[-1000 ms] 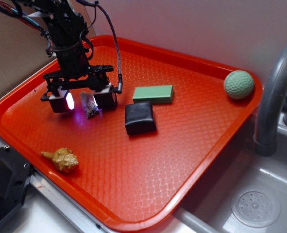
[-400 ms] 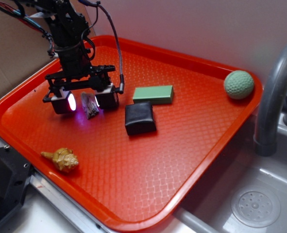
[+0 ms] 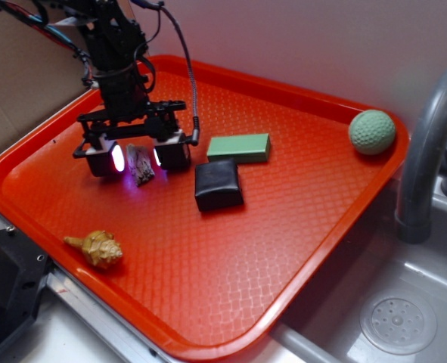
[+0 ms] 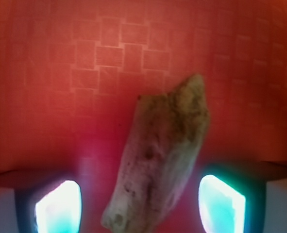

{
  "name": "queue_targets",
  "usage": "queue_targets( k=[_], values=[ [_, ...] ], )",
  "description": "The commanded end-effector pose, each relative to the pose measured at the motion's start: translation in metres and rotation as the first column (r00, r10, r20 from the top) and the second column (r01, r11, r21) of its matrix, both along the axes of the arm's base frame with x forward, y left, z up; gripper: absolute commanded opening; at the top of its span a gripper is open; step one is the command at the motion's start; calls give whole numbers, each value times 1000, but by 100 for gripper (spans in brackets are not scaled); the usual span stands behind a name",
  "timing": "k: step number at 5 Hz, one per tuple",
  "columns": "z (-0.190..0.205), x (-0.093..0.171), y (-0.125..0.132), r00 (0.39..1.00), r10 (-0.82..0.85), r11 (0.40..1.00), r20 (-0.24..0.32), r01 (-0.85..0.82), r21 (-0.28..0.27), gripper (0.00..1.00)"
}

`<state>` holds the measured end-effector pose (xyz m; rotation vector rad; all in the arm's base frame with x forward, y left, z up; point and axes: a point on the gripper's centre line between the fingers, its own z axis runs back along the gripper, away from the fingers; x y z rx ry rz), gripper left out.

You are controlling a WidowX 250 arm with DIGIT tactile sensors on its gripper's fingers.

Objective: Grab the wood chip.

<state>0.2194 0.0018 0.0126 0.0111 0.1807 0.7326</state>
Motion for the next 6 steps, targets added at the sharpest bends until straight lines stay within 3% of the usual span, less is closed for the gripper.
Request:
queue_targets(
  k=[1,5,6],
  values=[
    [-3,-5,5,1000,-29,999,-9,29,21,0],
    [-1,-4,13,999,-37,998,-26,38,52,0],
    [17,-2,30,992,-120,984,-47,125,127,0]
  ],
)
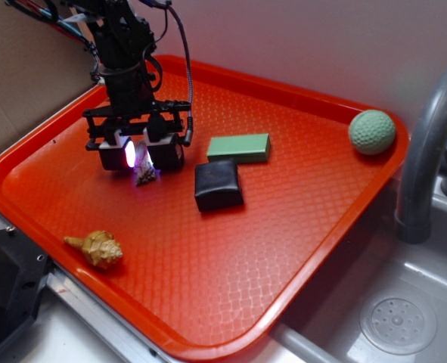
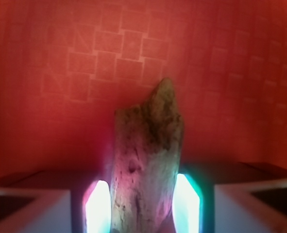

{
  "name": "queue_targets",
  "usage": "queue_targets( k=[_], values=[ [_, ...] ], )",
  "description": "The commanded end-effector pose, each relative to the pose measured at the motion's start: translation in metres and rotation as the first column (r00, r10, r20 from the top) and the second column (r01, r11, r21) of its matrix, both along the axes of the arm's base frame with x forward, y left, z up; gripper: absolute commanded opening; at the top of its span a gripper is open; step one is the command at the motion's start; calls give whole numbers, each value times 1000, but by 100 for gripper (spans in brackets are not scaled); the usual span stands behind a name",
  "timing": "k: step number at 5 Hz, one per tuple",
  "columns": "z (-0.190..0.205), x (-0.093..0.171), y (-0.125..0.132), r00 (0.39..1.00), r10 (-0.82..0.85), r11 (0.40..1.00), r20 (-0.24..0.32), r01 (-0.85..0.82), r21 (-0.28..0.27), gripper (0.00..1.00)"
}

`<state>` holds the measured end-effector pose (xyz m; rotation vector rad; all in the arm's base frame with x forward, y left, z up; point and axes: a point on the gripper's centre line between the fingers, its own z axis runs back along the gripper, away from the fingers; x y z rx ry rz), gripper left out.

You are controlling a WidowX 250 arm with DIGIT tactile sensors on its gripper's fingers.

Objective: Grab the wood chip.

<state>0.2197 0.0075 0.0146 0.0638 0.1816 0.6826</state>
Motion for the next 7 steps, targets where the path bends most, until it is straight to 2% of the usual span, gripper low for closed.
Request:
queue_targets(
  k=[1,2,3,4,5,6,7],
  values=[
    [66,-7,44,996,-62,982,72,47,185,0],
    [111,-22,55,982,-137,991,127,134,27,0],
    [159,-34,54,941,-271,960,203,280,-14,0],
    [207,-36,46,848,-400,899,346,437,-32,0],
    [257,-29,22,764,-520,839,382,541,61,0],
    [276,-17,23,765,-518,844,384,530,81,0],
    [272,-12,18,768,-508,847,390,527,66,0]
  ],
)
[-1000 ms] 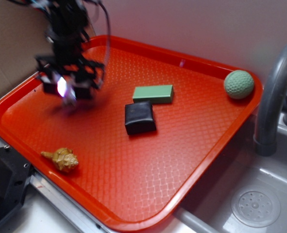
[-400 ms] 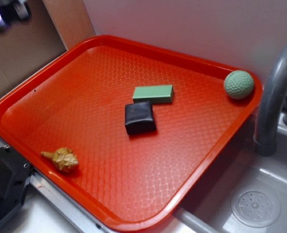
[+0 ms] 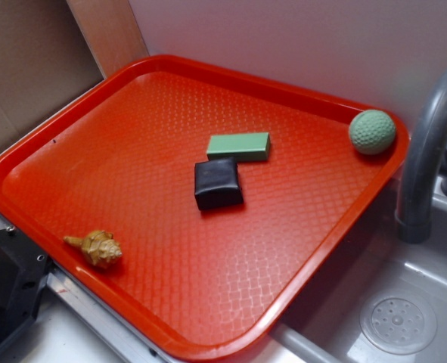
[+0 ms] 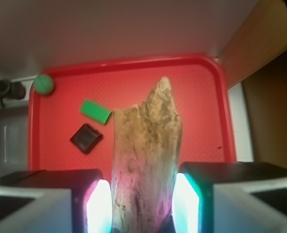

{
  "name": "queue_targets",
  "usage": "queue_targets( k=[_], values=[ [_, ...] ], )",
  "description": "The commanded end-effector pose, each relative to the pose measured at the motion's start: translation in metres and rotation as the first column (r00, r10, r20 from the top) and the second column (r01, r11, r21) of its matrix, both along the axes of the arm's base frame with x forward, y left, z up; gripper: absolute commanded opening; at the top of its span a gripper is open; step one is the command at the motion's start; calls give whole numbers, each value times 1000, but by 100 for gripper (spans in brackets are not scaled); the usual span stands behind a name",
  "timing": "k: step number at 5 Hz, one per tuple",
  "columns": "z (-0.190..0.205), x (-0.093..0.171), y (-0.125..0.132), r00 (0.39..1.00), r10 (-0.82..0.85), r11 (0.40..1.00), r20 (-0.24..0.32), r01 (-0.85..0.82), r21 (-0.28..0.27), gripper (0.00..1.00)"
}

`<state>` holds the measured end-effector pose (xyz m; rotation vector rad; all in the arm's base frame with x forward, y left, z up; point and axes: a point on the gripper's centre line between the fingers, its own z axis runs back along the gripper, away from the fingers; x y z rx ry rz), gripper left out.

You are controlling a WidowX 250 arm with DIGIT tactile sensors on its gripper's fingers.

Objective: Grab the wood chip.

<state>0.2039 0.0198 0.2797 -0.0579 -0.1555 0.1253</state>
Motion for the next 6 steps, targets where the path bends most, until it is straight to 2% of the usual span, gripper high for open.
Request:
queue_targets(
  k=[1,2,6],
  values=[
    [-2,10,3,999,16,1000,28,-16,9,0],
    [-12,15,4,999,33,999,-13,-33,11,0],
    [-22,12,-1,998,40,999,-43,-39,13,0]
  ],
)
